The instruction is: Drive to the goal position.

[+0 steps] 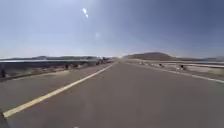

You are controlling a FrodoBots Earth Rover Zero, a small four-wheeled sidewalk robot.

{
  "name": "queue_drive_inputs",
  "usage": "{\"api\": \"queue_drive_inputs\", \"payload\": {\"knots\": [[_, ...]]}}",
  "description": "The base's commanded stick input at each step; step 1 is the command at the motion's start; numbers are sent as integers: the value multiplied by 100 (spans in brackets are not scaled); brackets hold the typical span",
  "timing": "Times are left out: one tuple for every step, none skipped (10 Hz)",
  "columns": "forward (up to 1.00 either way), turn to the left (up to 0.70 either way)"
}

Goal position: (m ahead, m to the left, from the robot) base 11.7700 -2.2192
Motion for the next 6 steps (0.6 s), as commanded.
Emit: {"api": "queue_drive_inputs", "payload": {"knots": [[100, 0], [100, 0], [100, 0], [100, -1], [100, -13], [100, -26]]}}
